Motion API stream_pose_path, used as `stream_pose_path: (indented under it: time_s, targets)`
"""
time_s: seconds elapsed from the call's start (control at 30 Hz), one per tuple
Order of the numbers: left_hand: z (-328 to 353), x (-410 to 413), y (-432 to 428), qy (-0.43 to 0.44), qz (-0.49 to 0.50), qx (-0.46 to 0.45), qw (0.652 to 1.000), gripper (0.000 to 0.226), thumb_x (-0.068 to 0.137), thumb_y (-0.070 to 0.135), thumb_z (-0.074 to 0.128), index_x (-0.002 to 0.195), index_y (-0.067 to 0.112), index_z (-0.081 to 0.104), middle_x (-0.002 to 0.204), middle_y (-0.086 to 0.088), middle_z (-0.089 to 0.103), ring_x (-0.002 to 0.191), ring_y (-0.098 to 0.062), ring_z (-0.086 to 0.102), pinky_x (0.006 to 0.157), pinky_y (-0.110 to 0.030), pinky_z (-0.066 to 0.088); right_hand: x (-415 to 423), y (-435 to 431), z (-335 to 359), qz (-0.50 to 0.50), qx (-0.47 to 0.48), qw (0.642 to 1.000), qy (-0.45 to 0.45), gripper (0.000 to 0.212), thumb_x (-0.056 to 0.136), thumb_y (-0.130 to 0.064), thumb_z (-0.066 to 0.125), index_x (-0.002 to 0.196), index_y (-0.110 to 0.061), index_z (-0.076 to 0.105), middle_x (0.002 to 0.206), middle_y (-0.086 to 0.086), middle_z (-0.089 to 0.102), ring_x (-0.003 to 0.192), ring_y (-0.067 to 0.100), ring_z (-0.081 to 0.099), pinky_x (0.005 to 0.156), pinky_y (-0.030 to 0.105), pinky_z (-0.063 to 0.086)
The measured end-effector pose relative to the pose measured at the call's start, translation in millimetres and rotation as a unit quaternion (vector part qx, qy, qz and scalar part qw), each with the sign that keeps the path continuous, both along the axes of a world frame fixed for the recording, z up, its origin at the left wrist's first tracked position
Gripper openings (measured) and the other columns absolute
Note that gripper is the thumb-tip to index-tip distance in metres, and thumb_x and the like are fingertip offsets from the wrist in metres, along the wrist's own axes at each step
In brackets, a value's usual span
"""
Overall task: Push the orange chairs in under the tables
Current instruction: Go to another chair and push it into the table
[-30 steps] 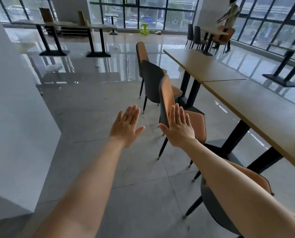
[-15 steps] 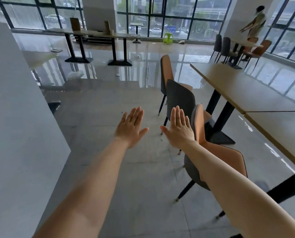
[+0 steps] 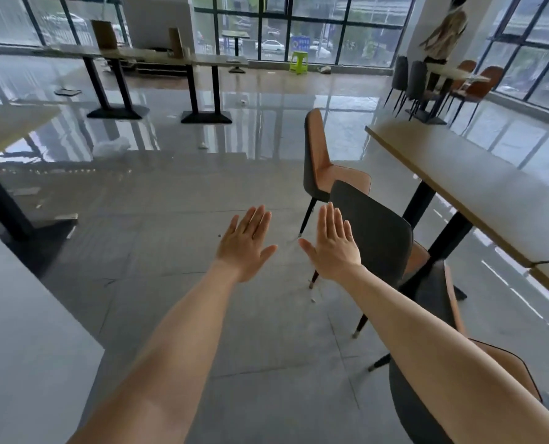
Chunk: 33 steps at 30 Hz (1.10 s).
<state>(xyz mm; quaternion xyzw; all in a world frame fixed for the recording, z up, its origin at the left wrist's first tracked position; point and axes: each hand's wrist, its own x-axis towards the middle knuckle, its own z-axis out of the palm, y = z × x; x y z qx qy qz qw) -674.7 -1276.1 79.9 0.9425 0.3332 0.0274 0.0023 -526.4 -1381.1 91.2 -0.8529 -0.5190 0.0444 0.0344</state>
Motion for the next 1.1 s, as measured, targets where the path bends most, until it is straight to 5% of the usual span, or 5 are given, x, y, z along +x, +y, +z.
stream_pose_path:
  time_s: [0.7,1.1]
  targets:
    - [7.7,252.2,518.5,0.022,-0.05,0.025,0.998,0.067,0.099,0.045,0.02,0.147,0.011,-0.011,0.158,-0.005,-0.013,0.147,-0.018,-0.01,0.119,-0.036,-0.007,252.4,507.4,8.9,-0.07,0.034,0.996,0.036,0.079,0.097,-0.053,0.018,0.143,-0.006,-0.025,0.155,0.01,-0.025,0.143,0.023,-0.021,0.117,0.035,-0.011]
    - [-5.4,443.5,759.8,0.055,-0.204,0.021,0.977,0.066,0.099,0.046,0.018,0.146,0.012,-0.015,0.158,-0.004,-0.016,0.146,-0.017,-0.013,0.118,-0.035,-0.01,399.5,712.4,-13.4,-0.193,0.027,0.979,0.06,0.079,0.097,-0.053,0.018,0.144,-0.007,-0.025,0.153,0.01,-0.028,0.142,0.023,-0.023,0.115,0.033,-0.013]
